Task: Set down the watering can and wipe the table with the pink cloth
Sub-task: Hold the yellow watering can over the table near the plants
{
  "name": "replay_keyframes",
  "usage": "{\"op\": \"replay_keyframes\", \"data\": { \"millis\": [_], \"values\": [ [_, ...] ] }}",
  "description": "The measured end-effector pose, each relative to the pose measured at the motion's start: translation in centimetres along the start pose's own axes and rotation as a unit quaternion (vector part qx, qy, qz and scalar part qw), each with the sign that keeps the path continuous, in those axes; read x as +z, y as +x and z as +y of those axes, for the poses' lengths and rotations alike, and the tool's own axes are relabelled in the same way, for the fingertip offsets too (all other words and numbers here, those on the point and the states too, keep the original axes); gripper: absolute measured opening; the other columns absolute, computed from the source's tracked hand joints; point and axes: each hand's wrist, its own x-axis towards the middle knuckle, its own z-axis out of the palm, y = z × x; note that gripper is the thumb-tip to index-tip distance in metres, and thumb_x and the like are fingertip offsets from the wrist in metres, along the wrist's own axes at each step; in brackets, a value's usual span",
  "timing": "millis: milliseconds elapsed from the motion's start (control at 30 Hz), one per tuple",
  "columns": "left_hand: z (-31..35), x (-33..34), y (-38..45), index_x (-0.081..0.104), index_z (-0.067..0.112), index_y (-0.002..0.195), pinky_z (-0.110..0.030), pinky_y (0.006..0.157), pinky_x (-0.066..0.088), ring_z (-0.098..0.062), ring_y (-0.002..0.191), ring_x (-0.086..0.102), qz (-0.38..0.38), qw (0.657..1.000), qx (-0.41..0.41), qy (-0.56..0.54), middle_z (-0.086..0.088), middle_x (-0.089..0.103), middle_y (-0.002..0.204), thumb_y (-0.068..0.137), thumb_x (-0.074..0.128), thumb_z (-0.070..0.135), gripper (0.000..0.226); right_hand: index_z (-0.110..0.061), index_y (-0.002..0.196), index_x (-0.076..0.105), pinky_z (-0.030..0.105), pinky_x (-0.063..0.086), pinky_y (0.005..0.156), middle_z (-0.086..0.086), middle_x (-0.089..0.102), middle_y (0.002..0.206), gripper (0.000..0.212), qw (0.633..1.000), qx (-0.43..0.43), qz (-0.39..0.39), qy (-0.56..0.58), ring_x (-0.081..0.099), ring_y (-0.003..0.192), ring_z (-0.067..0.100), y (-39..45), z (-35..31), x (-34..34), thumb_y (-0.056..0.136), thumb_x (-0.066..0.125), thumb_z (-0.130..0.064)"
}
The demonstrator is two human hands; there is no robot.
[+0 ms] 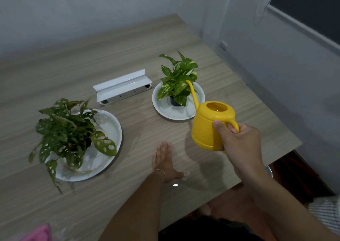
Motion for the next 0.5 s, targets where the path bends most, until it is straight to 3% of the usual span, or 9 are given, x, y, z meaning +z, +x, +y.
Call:
{"op": "replay_keyframes", "data": {
  "millis": [300,500],
  "values": [
    [-0.1,0.0,0.1,-0.029,0.026,0.151,-0.040,0.118,-0.016,-0.019,0.145,-0.035,-0.001,1.000,0.000,0.002,0.004,-0.039,0.157,0.060,0.075,0.075,0.147,-0.013,0.070,0.051,0.062,0.054,0.062,-0.017,0.038,0.051,0.042,1.000,-0.012,0.001,0.020,0.045,0.062,0.017,1.4,-1.1,1.4,0.088,0.082,-0.034],
    [-0.1,0.0,0.2,-0.028,0.026,0.152,-0.039,0.118,-0.017,-0.018,0.145,-0.035,0.002,1.000,0.002,0.004,0.008,-0.042,0.152,0.060,0.076,0.073,0.147,-0.013,0.073,0.054,0.062,0.053,0.061,-0.006,0.042,0.058,0.039,1.000,-0.017,-0.015,0.015,0.047,0.064,0.019,1.2,-1.5,2.0,0.088,0.082,-0.037]
  ]
}}
